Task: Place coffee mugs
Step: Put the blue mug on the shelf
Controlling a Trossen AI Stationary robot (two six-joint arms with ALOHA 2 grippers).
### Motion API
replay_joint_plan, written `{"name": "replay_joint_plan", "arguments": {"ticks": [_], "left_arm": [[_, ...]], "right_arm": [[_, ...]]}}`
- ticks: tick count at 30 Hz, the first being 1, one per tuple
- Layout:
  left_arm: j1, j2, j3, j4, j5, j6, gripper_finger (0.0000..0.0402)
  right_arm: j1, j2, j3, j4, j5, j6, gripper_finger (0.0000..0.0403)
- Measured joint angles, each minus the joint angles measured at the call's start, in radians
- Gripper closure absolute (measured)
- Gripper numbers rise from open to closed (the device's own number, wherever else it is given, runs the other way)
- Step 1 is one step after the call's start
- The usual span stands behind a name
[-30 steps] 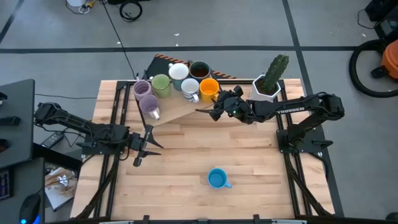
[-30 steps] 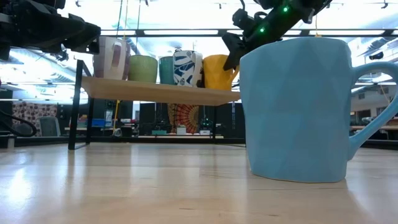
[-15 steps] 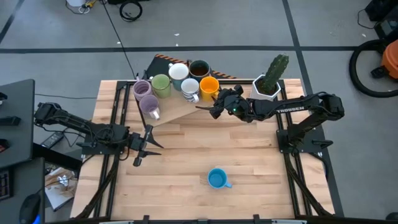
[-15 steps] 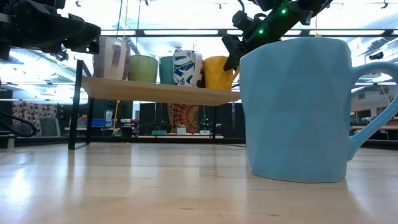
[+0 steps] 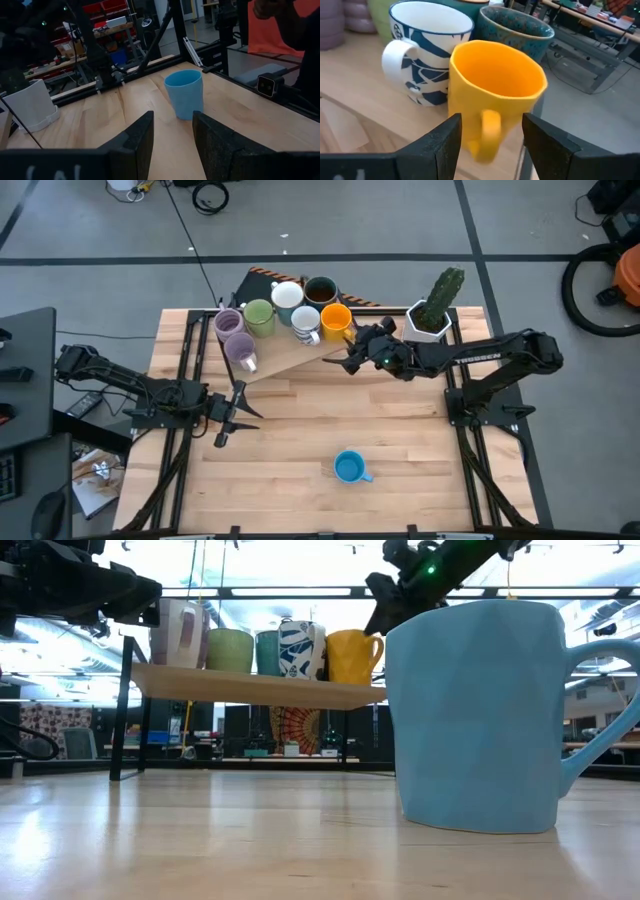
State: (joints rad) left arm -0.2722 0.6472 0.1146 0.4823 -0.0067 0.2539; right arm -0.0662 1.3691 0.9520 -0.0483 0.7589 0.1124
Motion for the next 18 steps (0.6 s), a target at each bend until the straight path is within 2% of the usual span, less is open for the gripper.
{"name": "replay_joint_plan", "arguments": {"ticks": [10, 14, 18], "left_arm": [[0.0, 0.0, 0.0, 0.0, 0.0, -0.007, 0.026], [0.0, 0.0, 0.0, 0.025, -0.025, -0.01, 0.026], [0.0, 0.0, 0.022, 0.043, -0.125, -0.048, 0.026]], "right_arm": [[0.065, -0.112, 0.0, -0.091, 0.094, -0.008, 0.0189], [0.093, -0.147, 0.0, -0.114, 0.037, -0.041, 0.0189], [0.107, -0.184, 0.0, -0.162, -0.06, -0.132, 0.0189]]}}
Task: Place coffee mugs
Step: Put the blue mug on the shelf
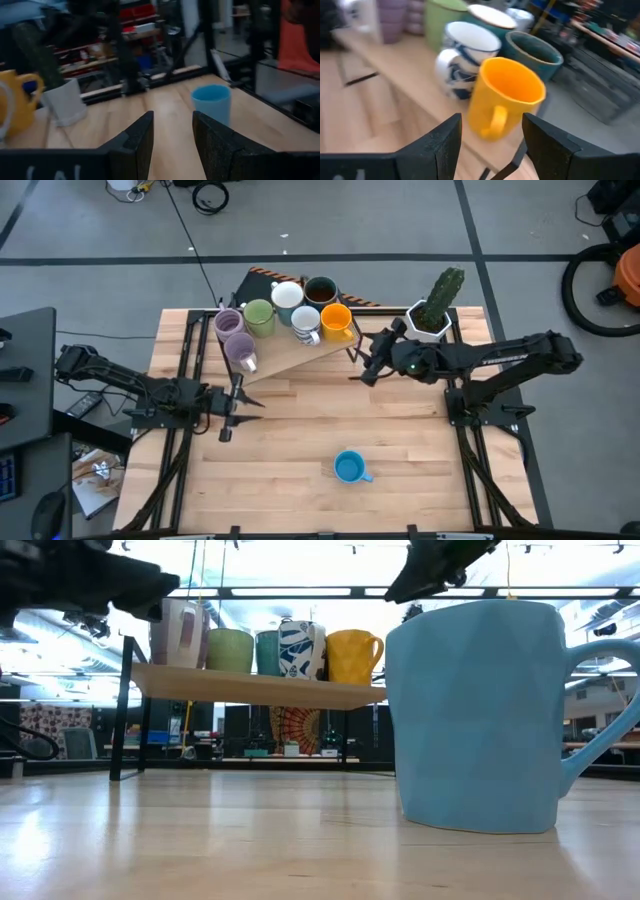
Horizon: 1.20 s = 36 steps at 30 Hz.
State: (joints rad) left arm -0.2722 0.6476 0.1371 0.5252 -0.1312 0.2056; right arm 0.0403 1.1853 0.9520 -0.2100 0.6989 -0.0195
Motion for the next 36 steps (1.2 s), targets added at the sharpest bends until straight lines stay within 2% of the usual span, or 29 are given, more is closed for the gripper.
{"name": "replay_joint_plan", "arguments": {"ticks": [5, 9, 12, 15, 17, 20, 28, 36], "left_arm": [[-0.002, 0.01, 0.032, -0.058, -0.025, -0.049, 0.026], [-0.026, 0.043, 0.041, -0.048, -0.041, -0.093, 0.026], [-0.051, 0.082, 0.042, -0.044, -0.127, -0.151, 0.026], [-0.078, 0.132, 0.061, -0.053, -0.189, -0.204, 0.026], [-0.097, 0.171, 0.082, -0.053, -0.197, -0.221, 0.026], [-0.13, 0.226, 0.117, -0.049, -0.208, -0.235, 0.026], [-0.207, 0.284, 0.146, -0.057, -0.209, -0.355, 0.026], [-0.244, 0.283, 0.146, -0.06, -0.209, -0.461, 0.026]], "right_arm": [[-0.007, -0.042, 0.0, -0.099, -0.138, -0.051, 0.0189], [-0.031, -0.049, 0.0, -0.133, -0.345, -0.134, 0.0189], [-0.046, -0.028, 0.0, -0.128, -0.481, -0.174, 0.0189], [-0.051, 0.014, 0.0, -0.127, -0.539, -0.213, 0.0189], [-0.049, 0.047, 0.0, -0.113, -0.538, -0.217, 0.0189], [-0.017, 0.096, 0.0, -0.125, -0.479, -0.191, 0.0189], [0.154, 0.114, 0.0, -0.183, -0.355, -0.035, 0.0189], [0.287, 0.104, 0.001, -0.236, -0.358, 0.15, 0.0189]]}}
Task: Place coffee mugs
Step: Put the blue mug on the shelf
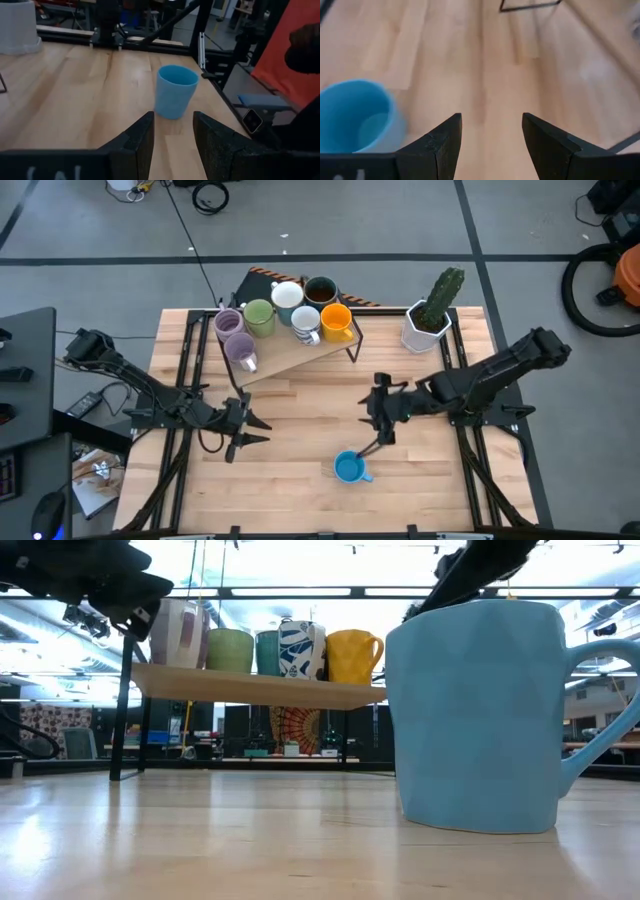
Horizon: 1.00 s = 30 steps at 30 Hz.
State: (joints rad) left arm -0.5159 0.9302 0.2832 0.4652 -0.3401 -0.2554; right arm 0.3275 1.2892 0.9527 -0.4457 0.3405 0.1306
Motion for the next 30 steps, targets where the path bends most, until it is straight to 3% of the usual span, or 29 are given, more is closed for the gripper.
{"name": "replay_joint_plan", "arguments": {"ticks": [13, 22, 30], "left_arm": [[0.0, 0.0, 0.0, -0.001, 0.0, -0.075, 0.026], [0.0, 0.0, 0.0, -0.01, 0.0, -0.074, 0.026], [0.0, 0.0, -0.001, -0.018, -0.023, -0.073, 0.026]], "right_arm": [[0.27, 0.047, 0.0, -0.011, 0.147, 0.328, 0.0189], [0.323, 0.154, 0.032, 0.025, 0.123, 0.417, 0.0189], [0.37, 0.305, 0.154, -0.065, -0.012, 0.529, 0.0188]]}}
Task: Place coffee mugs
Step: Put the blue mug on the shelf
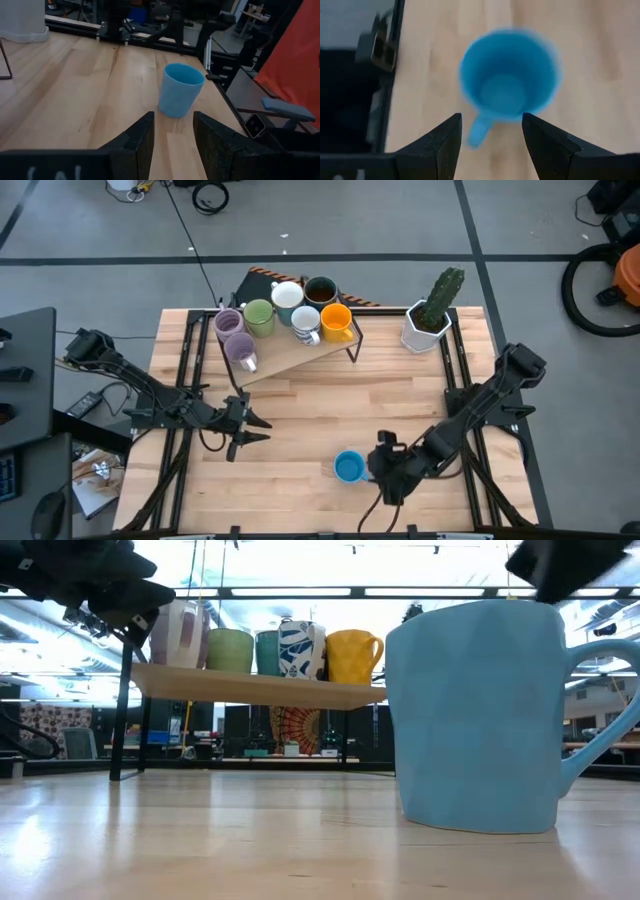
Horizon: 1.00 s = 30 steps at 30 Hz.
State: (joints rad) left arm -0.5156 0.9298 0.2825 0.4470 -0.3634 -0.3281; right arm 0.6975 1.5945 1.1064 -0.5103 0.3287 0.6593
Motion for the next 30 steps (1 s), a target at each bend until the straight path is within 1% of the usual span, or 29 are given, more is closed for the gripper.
{"name": "replay_joint_plan", "arguments": {"ticks": [2, 7, 13, 19, 26, 30], "left_arm": [[0.0, 0.0, 0.0, -0.005, 0.0, 0.0, 0.026], [0.0, 0.0, 0.0, -0.009, 0.0, 0.001, 0.026], [0.0, 0.0, 0.0, -0.02, 0.0, 0.001, 0.026], [0.0, 0.0, 0.0, -0.025, 0.0, -0.001, 0.026], [0.0, 0.0, 0.0, -0.027, 0.0, -0.001, 0.026], [0.0, 0.0, 0.0, -0.027, 0.0, -0.002, 0.026]], "right_arm": [[0.007, 0.031, 0.011, 0.007, -0.045, 0.025, 0.0188], [0.01, 0.076, 0.011, -0.044, -0.088, 0.124, 0.0188], [0.018, 0.104, -0.021, 0.034, -0.098, 0.116, 0.0188], [0.017, 0.104, -0.131, 0.258, -0.109, 0.134, 0.0194], [0.027, 0.103, -0.239, 0.473, -0.02, 0.181, 0.0208], [0.031, 0.103, -0.298, 0.61, -0.009, 0.188, 0.0217]]}}
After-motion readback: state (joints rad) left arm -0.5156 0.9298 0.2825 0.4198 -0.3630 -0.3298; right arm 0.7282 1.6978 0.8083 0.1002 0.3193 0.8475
